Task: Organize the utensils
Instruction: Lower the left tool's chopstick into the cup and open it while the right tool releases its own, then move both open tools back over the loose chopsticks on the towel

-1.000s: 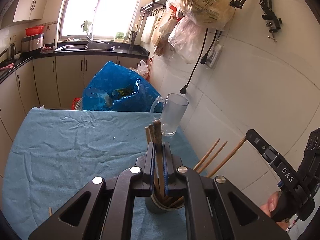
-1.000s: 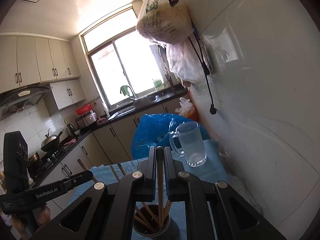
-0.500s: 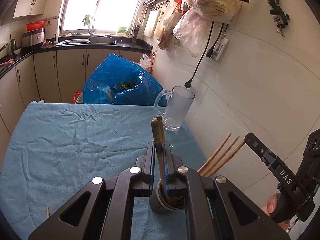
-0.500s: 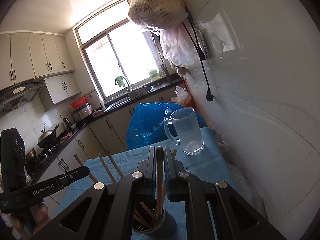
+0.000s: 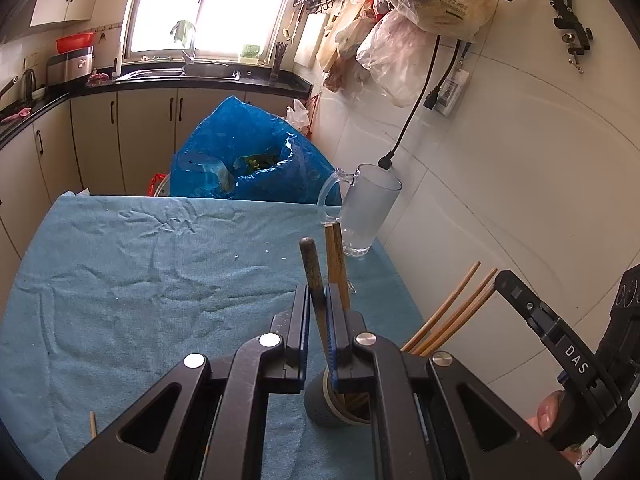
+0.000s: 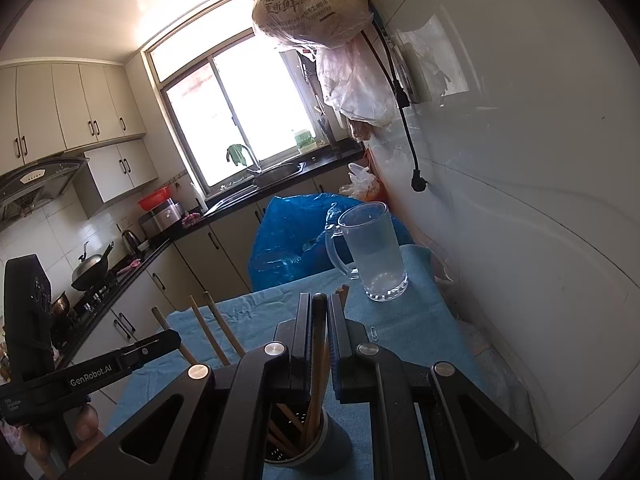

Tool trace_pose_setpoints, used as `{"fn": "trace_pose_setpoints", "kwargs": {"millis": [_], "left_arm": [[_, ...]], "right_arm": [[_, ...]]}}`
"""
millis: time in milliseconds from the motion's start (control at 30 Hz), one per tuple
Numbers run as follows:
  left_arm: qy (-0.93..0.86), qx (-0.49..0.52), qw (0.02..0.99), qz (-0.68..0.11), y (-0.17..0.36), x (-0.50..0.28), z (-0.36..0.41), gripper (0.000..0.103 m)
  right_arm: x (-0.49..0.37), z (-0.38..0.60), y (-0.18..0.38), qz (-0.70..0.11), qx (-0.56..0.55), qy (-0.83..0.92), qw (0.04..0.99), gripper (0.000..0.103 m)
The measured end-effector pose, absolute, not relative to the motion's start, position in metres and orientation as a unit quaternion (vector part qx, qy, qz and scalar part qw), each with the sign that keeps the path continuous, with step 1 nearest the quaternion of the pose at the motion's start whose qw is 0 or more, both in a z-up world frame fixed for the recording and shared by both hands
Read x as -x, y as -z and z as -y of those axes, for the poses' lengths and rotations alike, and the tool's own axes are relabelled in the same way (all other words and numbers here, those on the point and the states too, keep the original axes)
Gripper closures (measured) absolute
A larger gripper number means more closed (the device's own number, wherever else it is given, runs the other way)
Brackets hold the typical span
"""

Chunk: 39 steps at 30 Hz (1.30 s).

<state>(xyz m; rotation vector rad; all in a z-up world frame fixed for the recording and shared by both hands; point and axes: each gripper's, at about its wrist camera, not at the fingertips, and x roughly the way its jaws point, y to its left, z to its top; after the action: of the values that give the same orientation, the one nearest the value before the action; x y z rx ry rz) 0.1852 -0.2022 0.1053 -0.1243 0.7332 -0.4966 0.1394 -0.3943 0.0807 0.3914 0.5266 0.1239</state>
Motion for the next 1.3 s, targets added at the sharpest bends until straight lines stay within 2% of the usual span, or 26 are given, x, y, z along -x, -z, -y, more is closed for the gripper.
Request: {"fn": "trace_pose_setpoints", "kwargs": {"millis": [367, 600, 633, 700, 800, 933, 1300], "left_arm": [[0.236, 0.064, 0.903, -0.352, -0.106, -0.185, 0.2, 0.095], [0.239, 0.076, 0.908, -0.336, -0.123, -0.17, 0.188, 0.095], [0.239, 0.077, 0.91, -0.331, -0.128, -0.166, 0.184, 0.093], [0.236, 0.079, 0.914, -0.321, -0.135, -0.159, 0.179, 0.082], [0.236, 0.081, 0.919, -0.305, -0.147, -0.142, 0.166, 0.081], [0.229, 0.085, 0.923, -0.298, -0.153, -0.122, 0.145, 0.076], [0.177, 0.087, 0.92, -0.338, -0.112, -0.08, 0.063, 0.073]], "right_arm": [[-0.136, 0.397, -0.082, -0.246, -0.196, -0.058, 0.948, 0.093], [-0.111, 0.405, -0.107, -0.205, -0.198, -0.048, 0.957, 0.081], [-0.107, 0.406, -0.11, -0.2, -0.198, -0.049, 0.958, 0.079], [-0.097, 0.405, -0.118, -0.192, -0.199, -0.051, 0.96, 0.074], [-0.08, 0.403, -0.125, -0.182, -0.205, -0.06, 0.96, 0.071], [-0.058, 0.396, -0.127, -0.179, -0.202, -0.07, 0.96, 0.059], [-0.035, 0.336, -0.086, -0.26, -0.159, -0.125, 0.944, 0.058]]}}
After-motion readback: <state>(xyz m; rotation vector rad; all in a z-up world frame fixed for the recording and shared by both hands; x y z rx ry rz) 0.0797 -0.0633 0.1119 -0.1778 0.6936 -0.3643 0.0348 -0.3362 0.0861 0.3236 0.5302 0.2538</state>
